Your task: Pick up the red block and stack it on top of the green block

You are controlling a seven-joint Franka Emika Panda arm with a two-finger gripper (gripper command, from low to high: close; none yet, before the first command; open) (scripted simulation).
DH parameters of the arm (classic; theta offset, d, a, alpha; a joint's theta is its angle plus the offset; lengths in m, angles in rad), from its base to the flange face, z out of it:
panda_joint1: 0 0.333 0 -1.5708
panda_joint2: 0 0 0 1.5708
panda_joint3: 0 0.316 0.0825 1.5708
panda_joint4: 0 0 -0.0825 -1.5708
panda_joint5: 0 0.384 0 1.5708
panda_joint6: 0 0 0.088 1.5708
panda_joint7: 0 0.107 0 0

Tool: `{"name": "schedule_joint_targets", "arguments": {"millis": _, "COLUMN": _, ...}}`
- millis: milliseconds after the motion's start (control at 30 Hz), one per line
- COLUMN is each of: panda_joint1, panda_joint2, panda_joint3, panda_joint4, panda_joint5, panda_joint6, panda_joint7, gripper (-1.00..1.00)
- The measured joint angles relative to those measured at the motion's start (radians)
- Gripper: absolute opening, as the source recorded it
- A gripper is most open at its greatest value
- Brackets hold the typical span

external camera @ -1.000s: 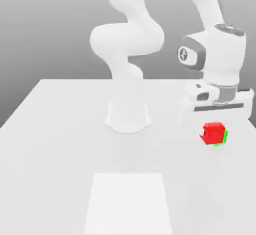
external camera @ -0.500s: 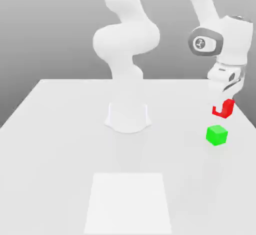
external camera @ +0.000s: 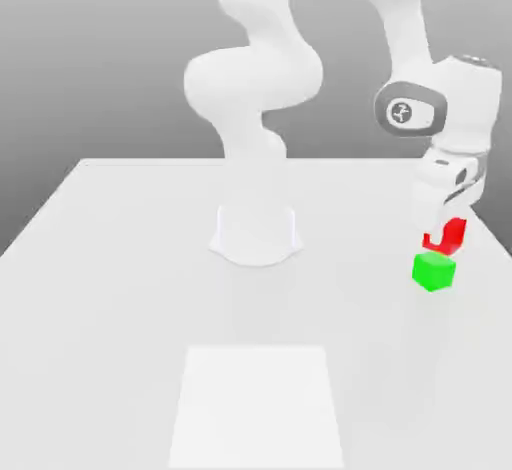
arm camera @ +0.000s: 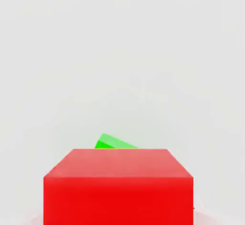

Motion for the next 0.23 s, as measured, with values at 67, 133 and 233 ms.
{"name": "schedule_joint_targets", "arguments": {"millis": 67, "panda_joint1": -0.012, "panda_joint2": 0.027, "panda_joint3": -0.004, "panda_joint4": 0.0, "panda_joint5": -0.054, "panda_joint6": 0.02, "panda_joint7": 0.038, "gripper": -1.0}}
{"name": "schedule_joint_targets", "arguments": {"millis": 133, "panda_joint1": -0.017, "panda_joint2": 0.054, "panda_joint3": -0.014, "panda_joint4": 0.001, "panda_joint5": -0.114, "panda_joint6": 0.039, "panda_joint7": 0.081, "gripper": -1.0}}
{"name": "schedule_joint_targets", "arguments": {"millis": 233, "panda_joint1": -0.013, "panda_joint2": 0.09, "panda_joint3": -0.041, "panda_joint4": 0.002, "panda_joint5": -0.196, "panda_joint6": 0.063, "panda_joint7": 0.14, "gripper": 1.0}}
